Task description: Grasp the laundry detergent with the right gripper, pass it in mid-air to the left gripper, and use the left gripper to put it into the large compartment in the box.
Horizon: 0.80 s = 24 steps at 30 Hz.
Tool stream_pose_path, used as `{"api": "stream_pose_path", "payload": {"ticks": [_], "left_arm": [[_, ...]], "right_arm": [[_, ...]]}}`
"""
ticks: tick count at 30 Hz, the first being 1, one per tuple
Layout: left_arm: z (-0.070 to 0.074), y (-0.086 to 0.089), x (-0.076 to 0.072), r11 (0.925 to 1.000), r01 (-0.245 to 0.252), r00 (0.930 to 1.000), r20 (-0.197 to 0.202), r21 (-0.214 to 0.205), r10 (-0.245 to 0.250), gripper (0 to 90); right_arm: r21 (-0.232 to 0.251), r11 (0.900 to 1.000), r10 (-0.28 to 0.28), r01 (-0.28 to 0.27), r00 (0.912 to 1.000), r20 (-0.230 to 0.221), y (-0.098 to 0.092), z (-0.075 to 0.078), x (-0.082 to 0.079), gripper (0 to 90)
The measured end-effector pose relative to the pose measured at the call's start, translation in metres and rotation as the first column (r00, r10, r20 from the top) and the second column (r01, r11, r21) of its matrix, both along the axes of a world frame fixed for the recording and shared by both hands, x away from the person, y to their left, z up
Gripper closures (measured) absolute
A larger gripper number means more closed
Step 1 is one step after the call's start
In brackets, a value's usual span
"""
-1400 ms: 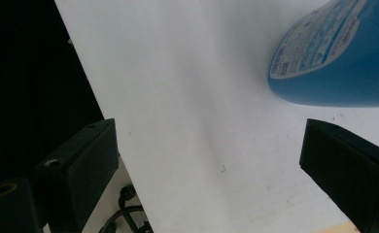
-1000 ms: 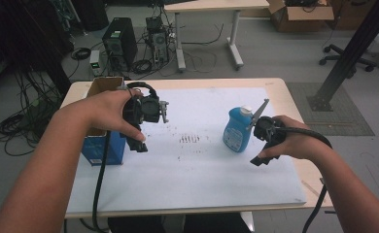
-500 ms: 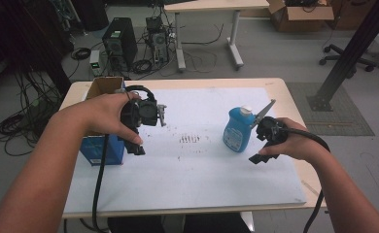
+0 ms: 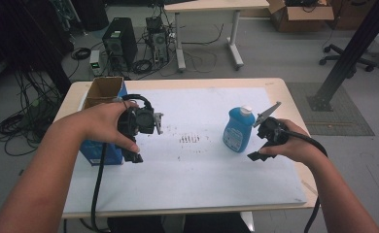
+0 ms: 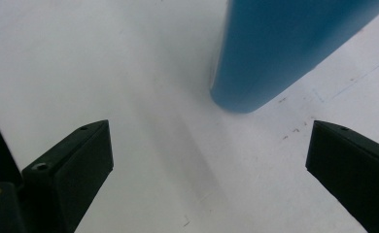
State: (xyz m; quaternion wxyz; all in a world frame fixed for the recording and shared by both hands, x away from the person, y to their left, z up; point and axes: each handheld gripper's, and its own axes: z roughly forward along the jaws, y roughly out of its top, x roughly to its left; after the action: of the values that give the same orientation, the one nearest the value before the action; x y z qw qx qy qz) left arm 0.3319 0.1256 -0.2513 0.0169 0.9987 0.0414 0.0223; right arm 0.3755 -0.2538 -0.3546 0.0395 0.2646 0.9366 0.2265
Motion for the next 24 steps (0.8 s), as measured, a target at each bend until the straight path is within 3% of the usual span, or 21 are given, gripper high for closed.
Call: {"api": "stream_pose_path", "payload": {"ticks": [3,14,24], "left_arm": [[-0.005,0.003,0.000,1.0000,-0.008,0.9999,-0.007,0.005,0.008,5.6],[-0.008,0.009,-0.001,0.9998,-0.020,0.9996,-0.017,0.006,0.020,5.6],[-0.009,0.015,-0.001,0.9994,-0.031,0.9991,-0.028,0.015,0.031,5.7]], "right_arm": [[0.032,0.9993,-0.021,0.020,0.9992,0.034,0.000,-0.002,0.001,2.6],[0.092,0.9944,-0.057,0.052,0.9970,0.053,0.004,-0.011,0.010,2.9],[0.178,0.9787,-0.122,0.103,0.9870,0.104,0.007,-0.022,0.014,2.4]]}}
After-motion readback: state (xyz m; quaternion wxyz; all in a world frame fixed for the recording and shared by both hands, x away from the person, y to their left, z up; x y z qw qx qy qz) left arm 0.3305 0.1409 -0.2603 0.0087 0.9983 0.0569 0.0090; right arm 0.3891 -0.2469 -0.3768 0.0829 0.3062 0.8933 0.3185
